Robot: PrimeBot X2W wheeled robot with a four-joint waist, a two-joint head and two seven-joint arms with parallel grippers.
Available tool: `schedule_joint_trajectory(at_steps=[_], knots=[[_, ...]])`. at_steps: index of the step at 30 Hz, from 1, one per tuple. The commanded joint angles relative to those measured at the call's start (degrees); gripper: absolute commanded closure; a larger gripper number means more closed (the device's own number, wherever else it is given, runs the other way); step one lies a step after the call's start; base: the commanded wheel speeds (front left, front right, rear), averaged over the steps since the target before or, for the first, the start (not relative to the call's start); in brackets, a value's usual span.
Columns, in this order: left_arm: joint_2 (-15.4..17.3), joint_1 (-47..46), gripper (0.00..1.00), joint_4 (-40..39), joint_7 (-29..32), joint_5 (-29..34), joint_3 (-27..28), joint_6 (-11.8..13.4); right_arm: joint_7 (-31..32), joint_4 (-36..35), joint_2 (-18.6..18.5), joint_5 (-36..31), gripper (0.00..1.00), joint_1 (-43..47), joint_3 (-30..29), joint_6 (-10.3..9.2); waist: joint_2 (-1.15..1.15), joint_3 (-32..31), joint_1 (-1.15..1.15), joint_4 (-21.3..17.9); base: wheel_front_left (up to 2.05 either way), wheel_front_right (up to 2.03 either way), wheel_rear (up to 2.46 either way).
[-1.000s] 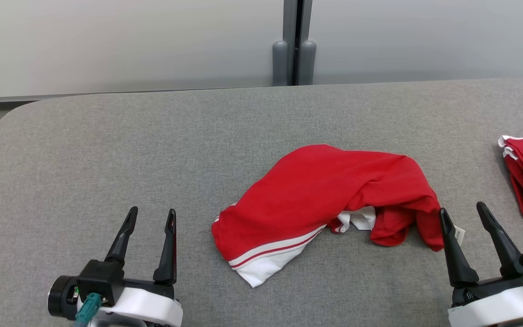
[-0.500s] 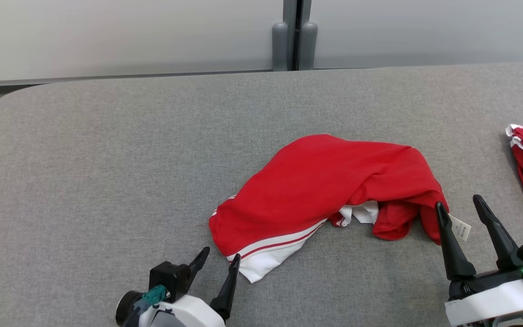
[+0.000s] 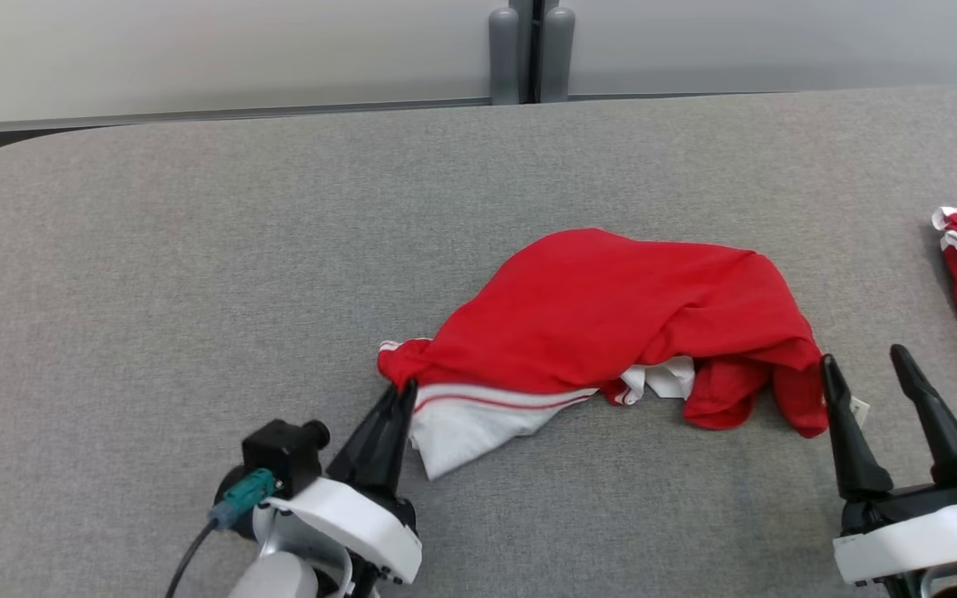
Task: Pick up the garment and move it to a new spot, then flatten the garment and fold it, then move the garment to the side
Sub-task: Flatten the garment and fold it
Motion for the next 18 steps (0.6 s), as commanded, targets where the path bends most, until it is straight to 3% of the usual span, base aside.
schedule_joint_trajectory(at_steps=[1, 12, 18], knots=[[0.9, 0.1, 1.00, -3.0, -0.6, 0.3, 0.6, 0.6, -0.7, 0.2, -0.1, 0.2, 0.00, 0.3, -0.8, 0.00, 0.00, 0.1, 0.00, 0.7, 0.00, 0.00, 0.00], [4.6, 5.2, 1.00, -28.0, 3.5, 1.0, 2.0, 4.9, -0.5, 0.7, 0.9, 0.6, 0.00, 1.1, -2.5, 0.00, 0.00, -1.0, 0.00, 5.0, 0.00, 0.00, 0.00], [5.3, 8.1, 1.00, -33.5, 6.4, 0.2, 2.4, 6.9, -0.6, 0.6, 0.8, 0.9, 0.00, 0.2, -2.6, 0.00, 0.00, -0.3, 0.00, 6.0, 0.00, 0.00, 0.00]])
